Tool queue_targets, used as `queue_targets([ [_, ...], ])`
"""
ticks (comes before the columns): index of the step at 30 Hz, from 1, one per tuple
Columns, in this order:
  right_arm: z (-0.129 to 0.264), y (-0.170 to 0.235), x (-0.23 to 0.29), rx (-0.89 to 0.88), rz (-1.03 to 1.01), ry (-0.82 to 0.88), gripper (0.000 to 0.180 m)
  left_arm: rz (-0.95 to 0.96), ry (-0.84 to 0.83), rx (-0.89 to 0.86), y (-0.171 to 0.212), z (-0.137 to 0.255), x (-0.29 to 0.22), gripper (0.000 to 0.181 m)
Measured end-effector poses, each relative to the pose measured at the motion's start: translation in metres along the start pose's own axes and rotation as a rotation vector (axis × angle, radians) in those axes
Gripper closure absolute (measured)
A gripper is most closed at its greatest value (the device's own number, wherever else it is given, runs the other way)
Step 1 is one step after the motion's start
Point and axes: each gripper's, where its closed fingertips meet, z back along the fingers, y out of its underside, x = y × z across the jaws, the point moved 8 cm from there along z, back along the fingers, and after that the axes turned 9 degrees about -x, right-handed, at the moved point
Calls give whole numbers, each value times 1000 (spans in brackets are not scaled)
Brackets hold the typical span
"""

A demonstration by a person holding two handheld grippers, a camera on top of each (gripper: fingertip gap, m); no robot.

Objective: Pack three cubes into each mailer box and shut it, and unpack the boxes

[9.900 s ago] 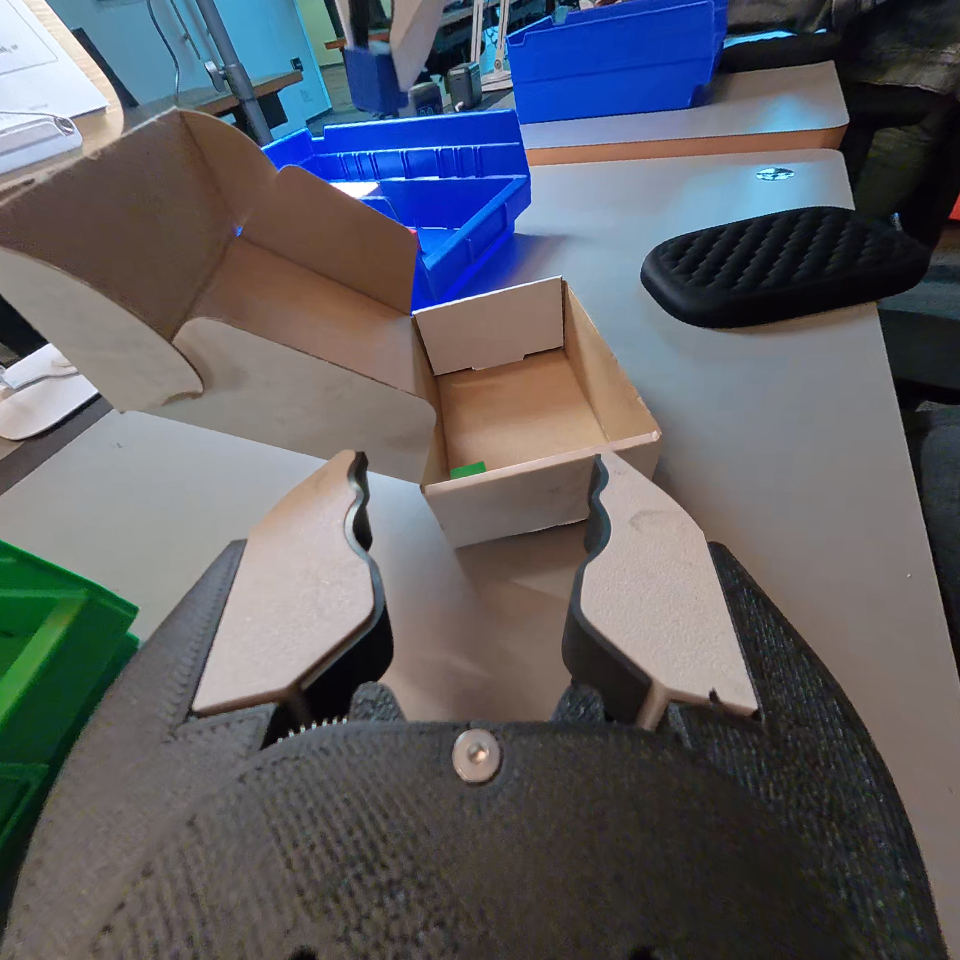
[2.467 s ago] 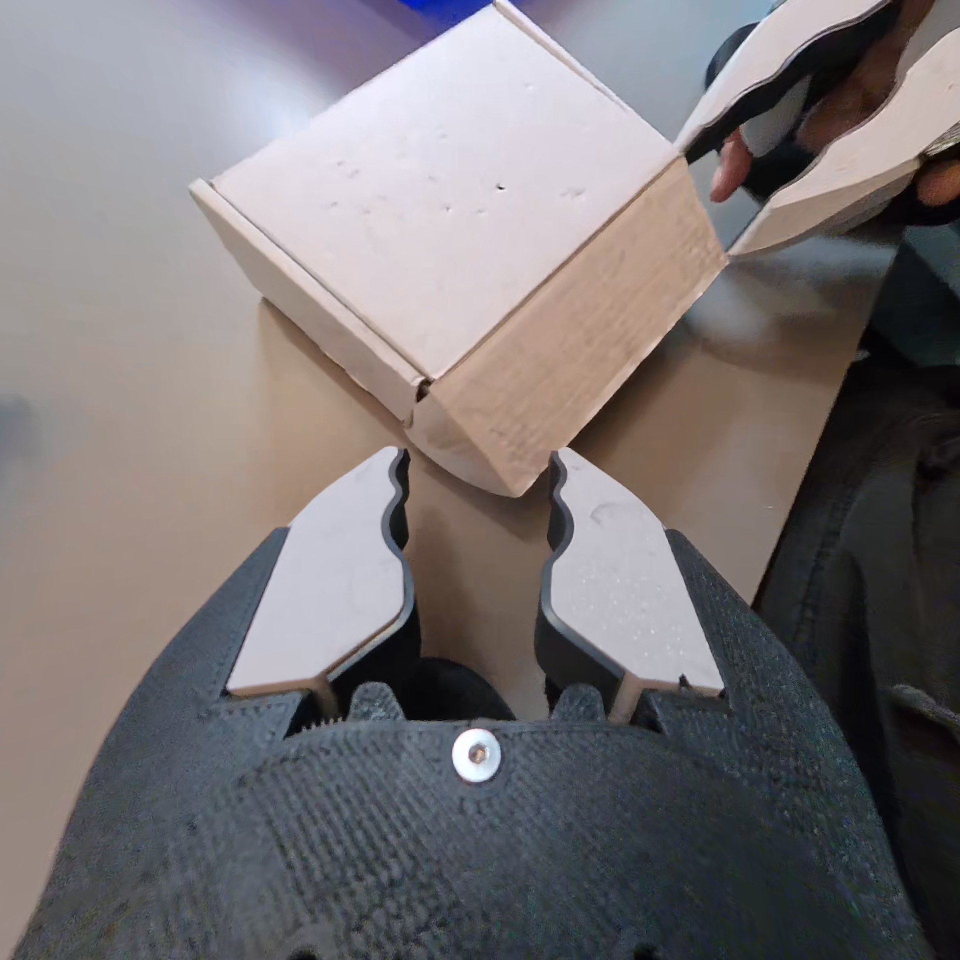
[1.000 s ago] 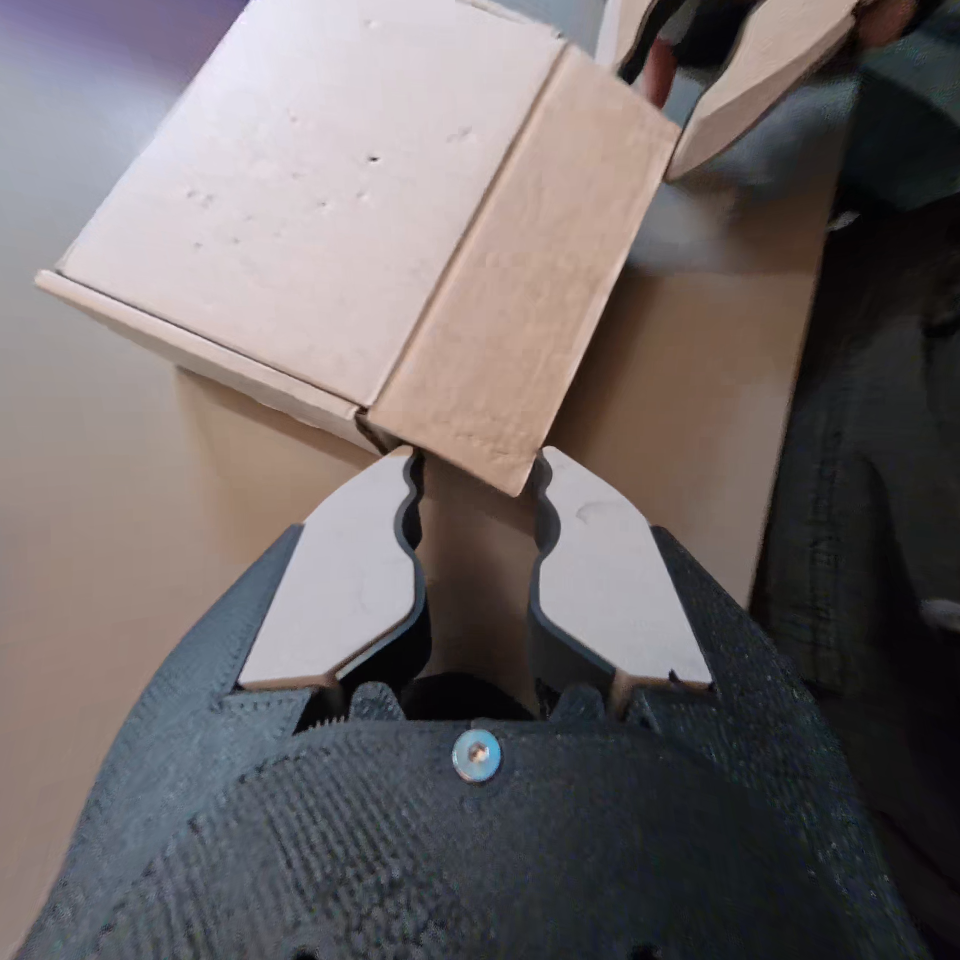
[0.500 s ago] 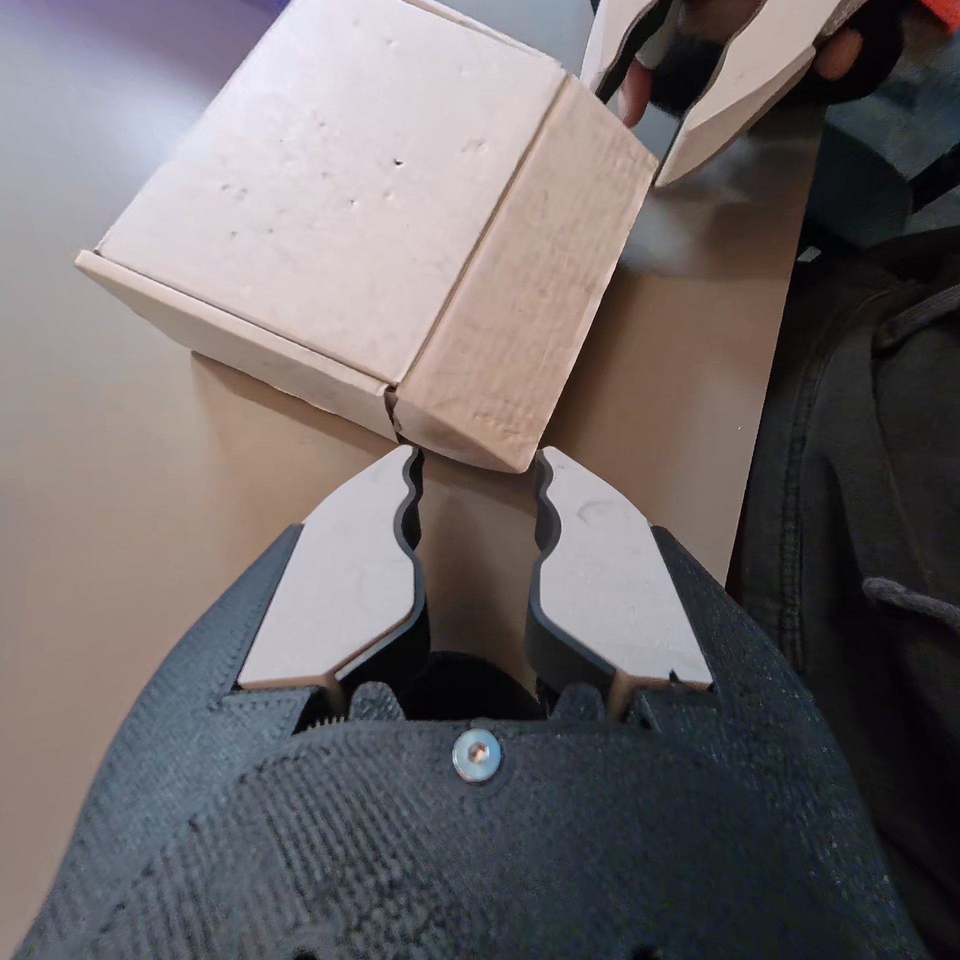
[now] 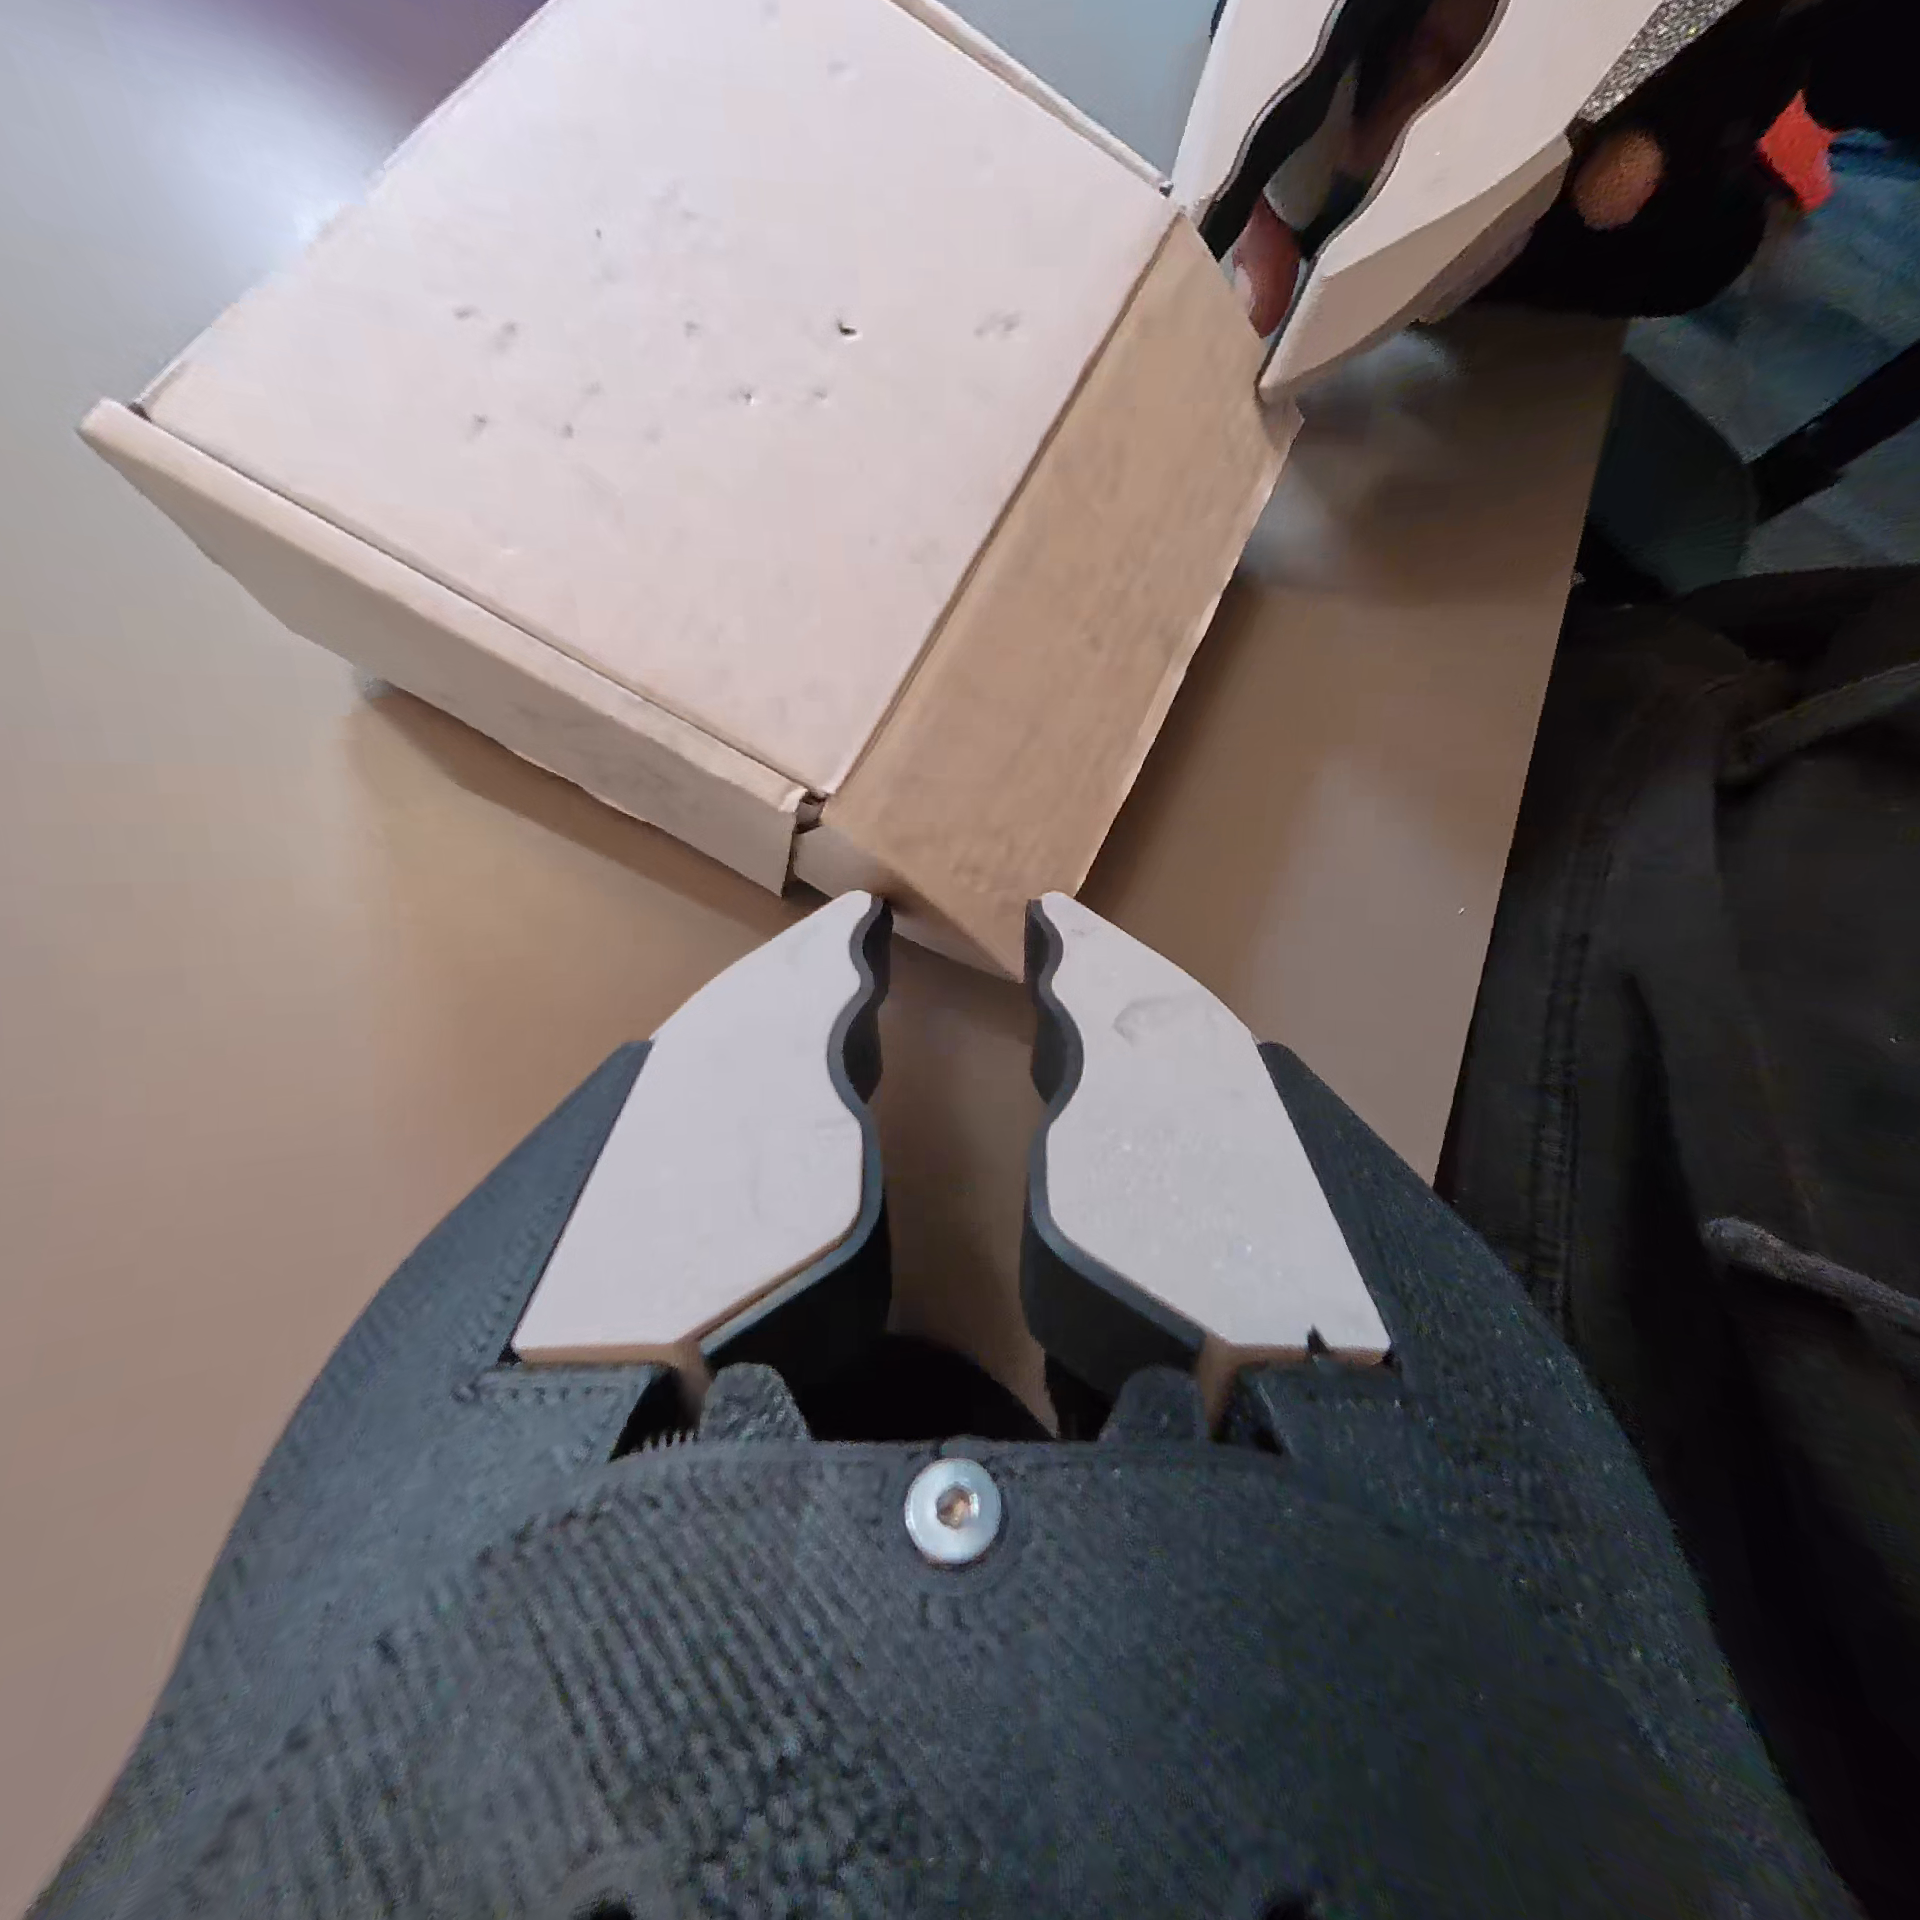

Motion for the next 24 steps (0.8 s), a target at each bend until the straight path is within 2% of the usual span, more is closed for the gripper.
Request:
queue_targets([
  [6,-2,1,-1,-13,45,43,155,-24,-45,-3,2,-2,1,160],
  [11,-2,-3,-3,32,164,122,154,-94,-110,0,-3,-2,3,166],
  [16,0,-9,-12,46,119,101,131,-110,-176,-14,-9,3,15,130],
  [22,-8,-9,-29,118,87,-42,103,-141,-3,1,-12,-9,33,103],
  [24,-13,-9,-35,142,117,-85,103,-171,38,24,-14,-16,39,98],
])
